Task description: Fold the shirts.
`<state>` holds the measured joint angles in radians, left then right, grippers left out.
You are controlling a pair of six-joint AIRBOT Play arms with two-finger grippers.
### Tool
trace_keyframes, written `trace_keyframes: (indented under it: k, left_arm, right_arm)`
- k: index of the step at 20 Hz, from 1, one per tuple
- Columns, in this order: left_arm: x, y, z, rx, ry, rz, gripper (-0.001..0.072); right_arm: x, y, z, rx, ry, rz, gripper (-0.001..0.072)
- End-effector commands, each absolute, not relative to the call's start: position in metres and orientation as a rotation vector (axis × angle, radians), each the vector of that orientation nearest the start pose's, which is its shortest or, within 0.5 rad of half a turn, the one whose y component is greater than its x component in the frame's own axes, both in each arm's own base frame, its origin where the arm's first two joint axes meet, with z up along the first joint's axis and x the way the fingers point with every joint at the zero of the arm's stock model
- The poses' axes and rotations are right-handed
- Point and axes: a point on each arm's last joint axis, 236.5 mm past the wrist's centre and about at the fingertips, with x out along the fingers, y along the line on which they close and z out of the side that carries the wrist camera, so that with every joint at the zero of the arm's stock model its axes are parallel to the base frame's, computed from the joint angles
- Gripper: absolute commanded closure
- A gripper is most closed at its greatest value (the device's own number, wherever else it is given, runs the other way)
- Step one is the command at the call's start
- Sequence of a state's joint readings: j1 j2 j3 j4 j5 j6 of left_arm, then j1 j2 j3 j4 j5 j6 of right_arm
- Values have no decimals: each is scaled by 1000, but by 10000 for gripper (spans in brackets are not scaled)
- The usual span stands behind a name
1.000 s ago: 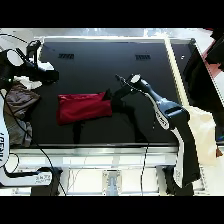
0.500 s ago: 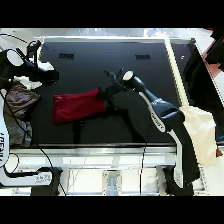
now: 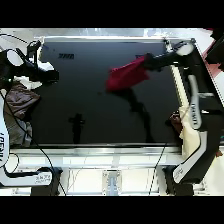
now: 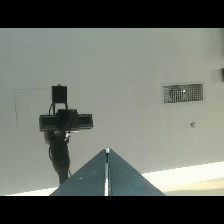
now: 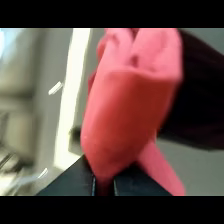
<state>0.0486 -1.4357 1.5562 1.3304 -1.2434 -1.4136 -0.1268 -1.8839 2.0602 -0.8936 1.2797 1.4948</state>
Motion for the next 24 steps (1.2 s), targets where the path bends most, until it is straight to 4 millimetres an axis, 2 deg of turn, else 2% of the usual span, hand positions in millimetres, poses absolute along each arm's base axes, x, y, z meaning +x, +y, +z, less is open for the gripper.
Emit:
trace_keyframes:
  k: [1,3,6,9,10,13,15,18,20,22,23,24]
  left_arm:
    - [459,-31,90,-83,1095,-202,689]
    - [459,-31,90,-83,1095,-202,689]
    - [459,-31,90,-84,1095,-202,689]
    - [459,-37,92,-108,1091,-222,689]
    - [459,-39,92,-116,1090,-228,689]
    - [460,-42,93,-126,1088,-236,689]
    - [459,-42,93,-126,1089,-237,689]
    - [460,-42,93,-126,1088,-236,689]
    - [460,-42,93,-126,1088,-236,689]
    - [459,-42,93,-127,1089,-237,689]
    - [459,-42,93,-127,1089,-237,689]
    - [459,-42,93,-127,1089,-237,689]
  right_arm:
    - [527,-70,114,487,1043,77,697]
    - [483,-123,121,475,1110,-44,697]
    - [424,-177,149,467,1137,-200,697]
    - [374,-197,183,481,1126,-278,697]
    - [349,-198,187,487,1176,-305,697]
    - [310,-202,195,451,1195,-389,698]
    - [288,-200,185,448,1243,-436,698]
    - [258,-172,147,502,1368,-402,698]
    - [221,-153,110,521,1496,-398,697]
    - [173,-145,74,507,1646,-453,694]
    - [152,-141,60,484,1715,-463,651]
    - [140,-138,52,480,1755,-475,449]
